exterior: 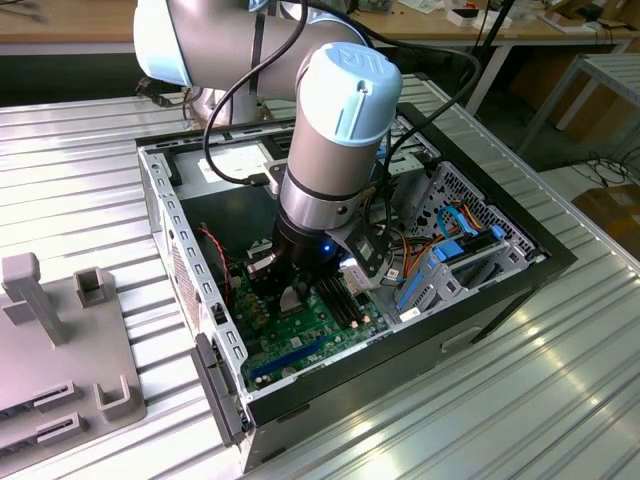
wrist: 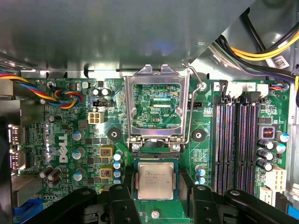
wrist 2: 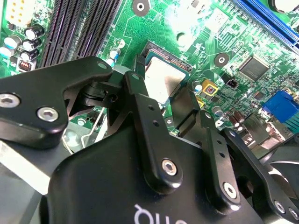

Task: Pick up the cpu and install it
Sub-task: 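Place the cpu into insertion slot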

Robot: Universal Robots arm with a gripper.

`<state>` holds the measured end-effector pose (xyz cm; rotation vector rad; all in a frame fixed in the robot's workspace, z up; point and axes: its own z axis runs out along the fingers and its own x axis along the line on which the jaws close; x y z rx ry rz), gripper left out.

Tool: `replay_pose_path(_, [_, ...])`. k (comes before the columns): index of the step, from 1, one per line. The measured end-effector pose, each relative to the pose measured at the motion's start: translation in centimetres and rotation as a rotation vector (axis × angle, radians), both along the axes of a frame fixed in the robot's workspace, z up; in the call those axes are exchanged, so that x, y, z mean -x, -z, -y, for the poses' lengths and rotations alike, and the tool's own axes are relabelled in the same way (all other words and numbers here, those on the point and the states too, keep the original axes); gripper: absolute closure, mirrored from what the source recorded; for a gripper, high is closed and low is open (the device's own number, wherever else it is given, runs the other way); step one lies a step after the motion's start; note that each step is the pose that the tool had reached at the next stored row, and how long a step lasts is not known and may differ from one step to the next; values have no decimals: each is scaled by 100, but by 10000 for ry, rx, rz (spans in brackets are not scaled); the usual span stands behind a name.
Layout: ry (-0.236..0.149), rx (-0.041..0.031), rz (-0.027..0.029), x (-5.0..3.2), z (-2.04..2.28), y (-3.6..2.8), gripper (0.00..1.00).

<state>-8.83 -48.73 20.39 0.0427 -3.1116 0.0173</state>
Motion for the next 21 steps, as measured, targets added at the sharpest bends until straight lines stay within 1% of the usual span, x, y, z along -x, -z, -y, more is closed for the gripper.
replay_pose_path(4, [1, 1, 0, -1, 0, 0, 53])
replay_pose_path(5, [8, -7, 0, 0, 13, 21, 53])
replay_pose_path(7, [-11, -34, 3, 1, 12, 51, 53])
replay_pose_path(8, [-12, -43, 9, 0, 10, 44, 53])
replay_pose_path(12, [2, -28, 6, 1, 13, 37, 53])
replay_pose_path(18, [28, -47, 3, -2, 13, 64, 53])
replay_pose_path(21, [28, -68, 4, -4, 13, 83, 53])
